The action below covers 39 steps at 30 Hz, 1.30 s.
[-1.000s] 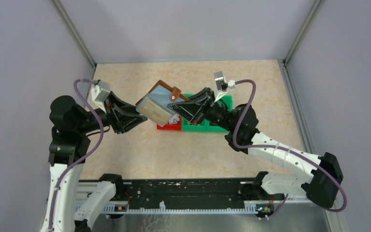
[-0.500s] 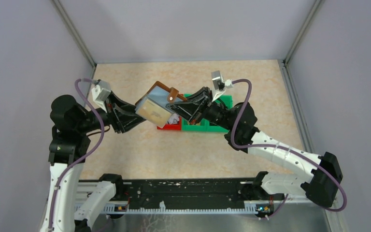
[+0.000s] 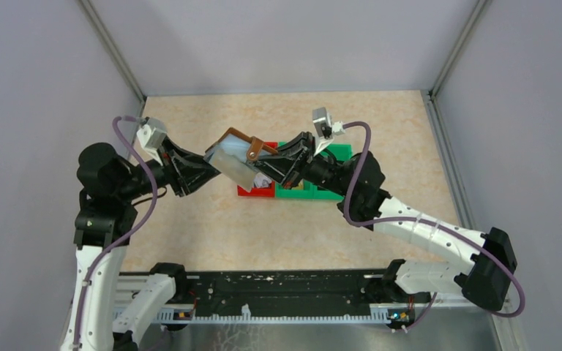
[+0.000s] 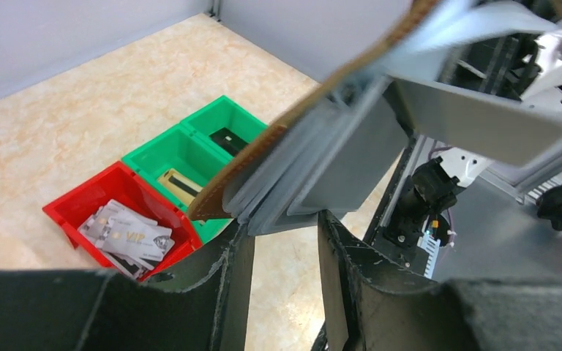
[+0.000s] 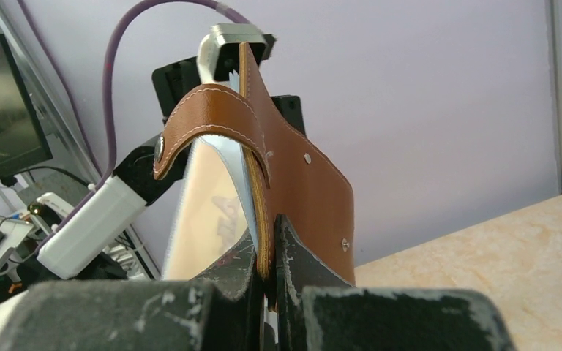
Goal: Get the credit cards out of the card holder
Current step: Open the card holder.
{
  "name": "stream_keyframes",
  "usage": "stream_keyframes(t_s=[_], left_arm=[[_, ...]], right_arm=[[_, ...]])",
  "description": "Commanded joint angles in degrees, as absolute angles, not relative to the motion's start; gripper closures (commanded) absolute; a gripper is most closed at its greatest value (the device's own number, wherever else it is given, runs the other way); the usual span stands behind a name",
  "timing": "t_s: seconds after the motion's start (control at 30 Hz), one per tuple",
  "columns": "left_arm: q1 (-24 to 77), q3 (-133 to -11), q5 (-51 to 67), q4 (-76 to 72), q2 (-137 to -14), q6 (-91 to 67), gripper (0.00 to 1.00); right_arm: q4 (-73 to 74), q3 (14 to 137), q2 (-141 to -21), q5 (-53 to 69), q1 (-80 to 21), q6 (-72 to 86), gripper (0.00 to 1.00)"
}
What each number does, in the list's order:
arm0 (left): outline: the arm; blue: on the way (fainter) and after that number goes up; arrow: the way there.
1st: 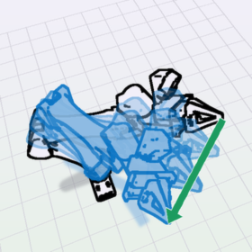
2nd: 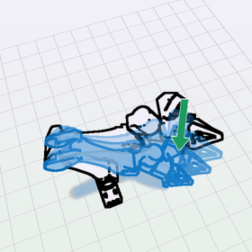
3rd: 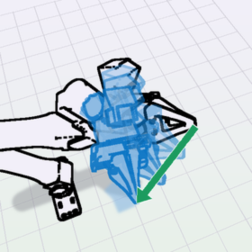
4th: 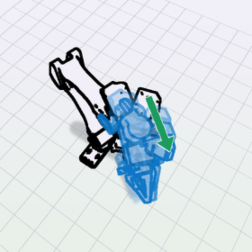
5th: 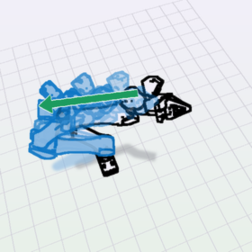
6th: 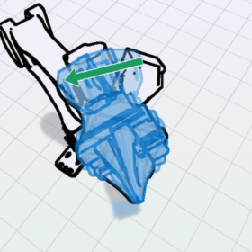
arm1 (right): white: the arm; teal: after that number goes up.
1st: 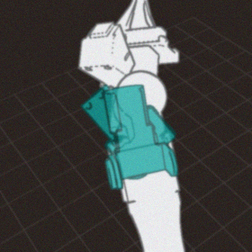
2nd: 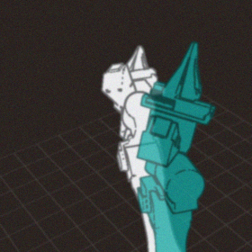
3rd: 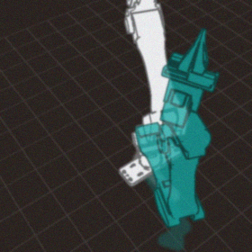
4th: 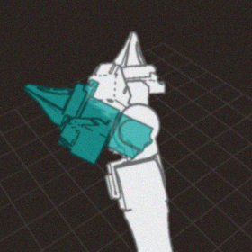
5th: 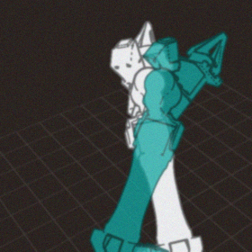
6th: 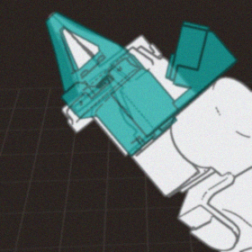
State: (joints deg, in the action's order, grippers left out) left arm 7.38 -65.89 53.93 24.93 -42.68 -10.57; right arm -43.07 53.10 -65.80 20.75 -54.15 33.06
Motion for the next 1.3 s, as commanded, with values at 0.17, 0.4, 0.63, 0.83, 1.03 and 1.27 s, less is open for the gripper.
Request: stream_keyframes(t_s=[0.17, 0.4, 0.63, 0.83, 1.03, 1.27], left_arm=[[7.66, -68.14, 46.66, 27.94, -45.71, -11.46, 0.58], [7.69, -68.46, 44.77, 27.95, -46.15, -12.35, 0.46], [7.70, -68.85, 47.64, 27.90, -46.58, -14.04, 0.40], [7.66, -69.86, 53.00, 28.52, -46.91, -13.46, 0.36], [7.68, -71.02, 58.71, 30.43, -46.81, -8.54, 0.34], [7.72, -68.07, 63.15, 24.73, -43.58, -8.85, 0.34]], right_arm=[[-38.16, 57.65, -67.67, 24.61, -57.20, 29.36, 1.00], [-35.96, 58.95, -68.47, 24.64, -58.16, 27.34, 1.00], [-31.43, 61.88, -70.59, 22.48, -61.01, 23.67, 1.00], [-27.60, 63.72, -71.36, 20.53, -61.99, 21.01, 1.00], [-25.09, 63.54, -70.55, 16.19, -62.05, 19.19, 1.00], [-26.74, 63.60, -71.37, 20.59, -62.13, 21.09, 1.00]])
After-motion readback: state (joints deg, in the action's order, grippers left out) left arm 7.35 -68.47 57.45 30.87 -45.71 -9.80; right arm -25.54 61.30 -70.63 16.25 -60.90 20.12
